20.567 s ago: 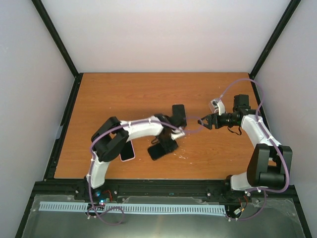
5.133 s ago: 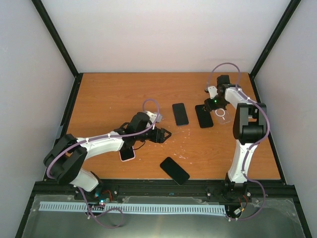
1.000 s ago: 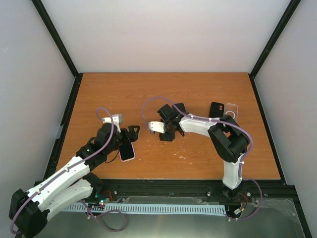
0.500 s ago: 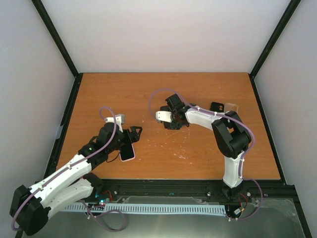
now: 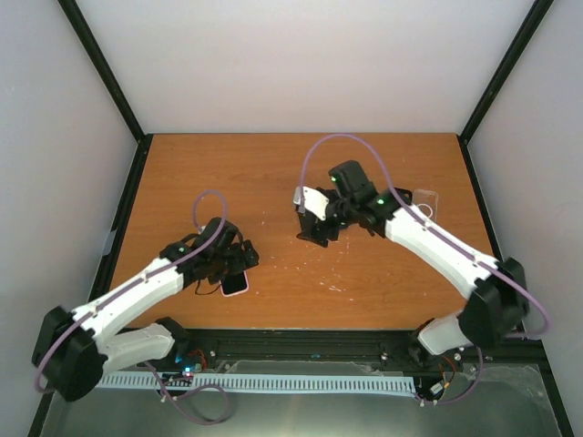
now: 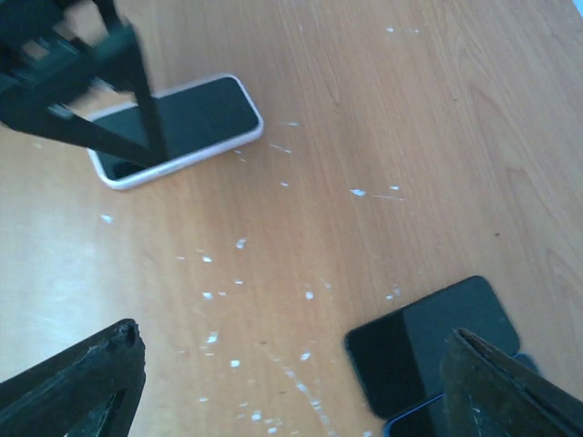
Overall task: Take the phone out of the phone case
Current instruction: Move the phone to the center of the board, then pick up the phone at the center of the board.
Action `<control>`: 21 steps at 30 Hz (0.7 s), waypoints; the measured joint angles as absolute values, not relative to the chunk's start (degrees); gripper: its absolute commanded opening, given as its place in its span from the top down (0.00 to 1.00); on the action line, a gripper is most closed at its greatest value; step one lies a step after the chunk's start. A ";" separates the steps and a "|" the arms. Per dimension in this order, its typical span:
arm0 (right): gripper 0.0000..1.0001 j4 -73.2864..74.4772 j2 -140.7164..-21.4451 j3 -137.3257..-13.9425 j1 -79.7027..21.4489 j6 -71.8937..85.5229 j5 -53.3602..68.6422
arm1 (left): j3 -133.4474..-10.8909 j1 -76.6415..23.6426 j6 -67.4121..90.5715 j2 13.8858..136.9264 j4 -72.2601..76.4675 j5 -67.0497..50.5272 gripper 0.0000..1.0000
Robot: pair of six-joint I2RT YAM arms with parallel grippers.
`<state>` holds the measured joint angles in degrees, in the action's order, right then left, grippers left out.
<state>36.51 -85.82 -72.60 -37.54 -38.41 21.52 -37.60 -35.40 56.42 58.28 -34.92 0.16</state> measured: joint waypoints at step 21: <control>0.08 27.55 -73.43 -51.96 -36.95 -28.91 26.02 | -52.64 -27.07 53.82 86.76 -51.62 4.67 0.00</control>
